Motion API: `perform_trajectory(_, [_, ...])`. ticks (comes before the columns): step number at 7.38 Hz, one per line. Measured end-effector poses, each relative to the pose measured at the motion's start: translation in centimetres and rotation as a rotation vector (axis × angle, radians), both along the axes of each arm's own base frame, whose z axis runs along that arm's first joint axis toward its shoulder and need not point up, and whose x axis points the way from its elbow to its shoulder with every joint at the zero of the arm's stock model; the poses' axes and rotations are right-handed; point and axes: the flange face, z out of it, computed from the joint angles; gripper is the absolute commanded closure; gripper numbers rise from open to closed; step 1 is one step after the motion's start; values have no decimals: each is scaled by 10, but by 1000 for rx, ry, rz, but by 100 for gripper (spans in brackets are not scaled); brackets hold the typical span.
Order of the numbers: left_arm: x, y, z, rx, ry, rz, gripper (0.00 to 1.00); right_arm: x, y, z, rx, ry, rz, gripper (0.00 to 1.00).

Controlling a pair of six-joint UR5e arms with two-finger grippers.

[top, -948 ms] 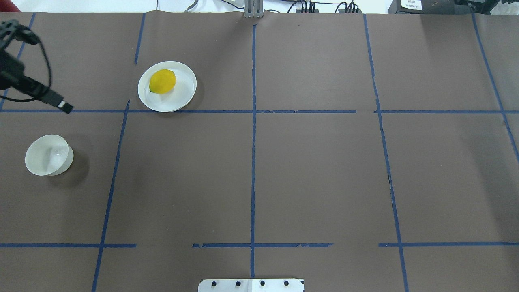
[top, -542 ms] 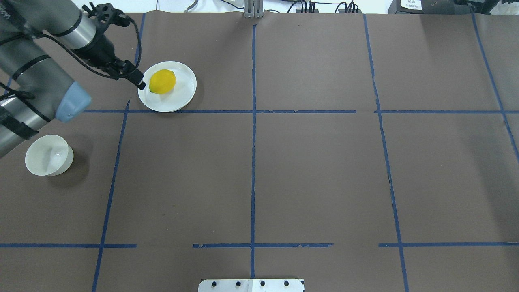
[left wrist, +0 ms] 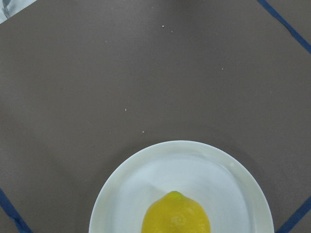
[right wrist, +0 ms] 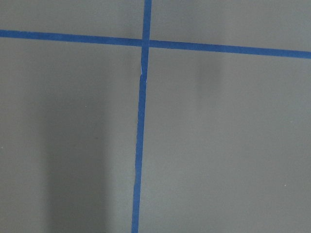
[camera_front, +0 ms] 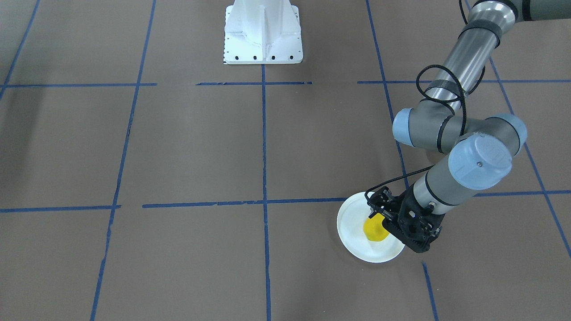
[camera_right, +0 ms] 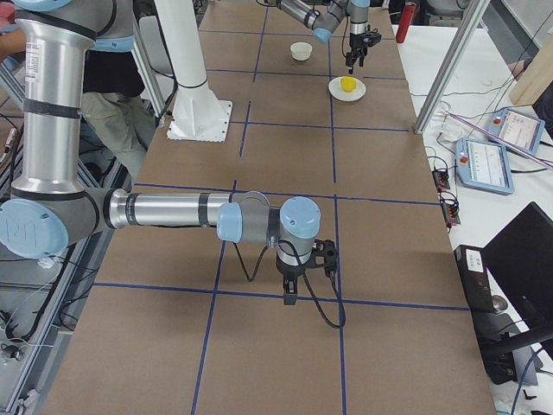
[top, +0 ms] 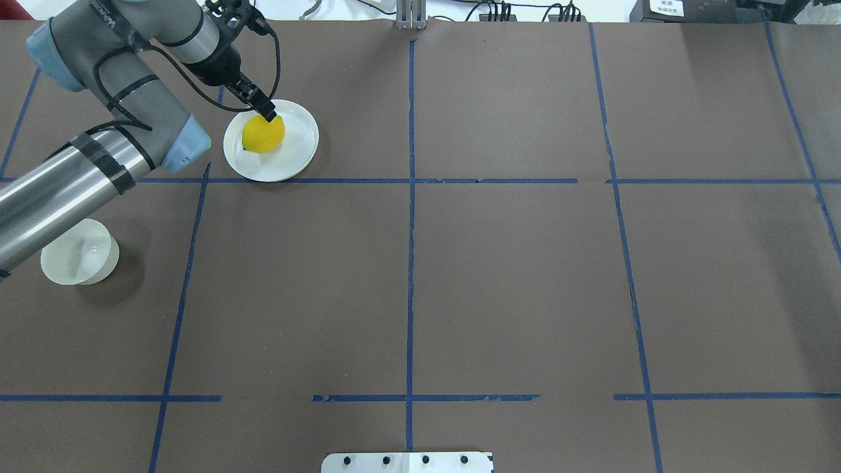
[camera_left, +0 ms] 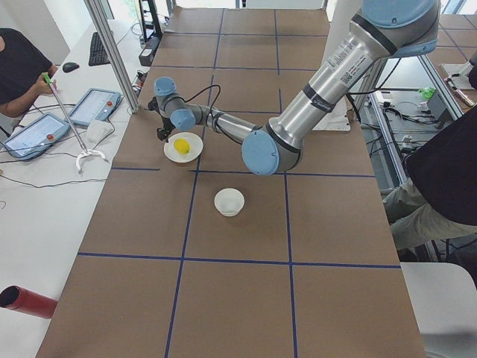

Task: Move lemon from plate to bowl
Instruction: 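Lower the left gripper and close it around the lemon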

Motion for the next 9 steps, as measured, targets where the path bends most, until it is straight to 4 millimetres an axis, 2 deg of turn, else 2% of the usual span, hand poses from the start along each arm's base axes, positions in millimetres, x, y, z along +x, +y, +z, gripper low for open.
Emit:
perform_trajectory(3, [32, 19, 17, 20, -41, 21, 1, 0, 0, 0, 0, 0, 0, 0])
perform_trajectory(6, [44, 18, 28, 24, -72, 10, 1, 0, 0, 0, 0, 0, 0, 0])
perform_trajectory(7, [46, 17, 33, 39, -83, -3, 11, 0, 0, 0, 0, 0, 0, 0])
perform_trajectory(9, [48, 15, 37, 56, -87, -16, 56, 0, 0, 0, 0, 0, 0, 0])
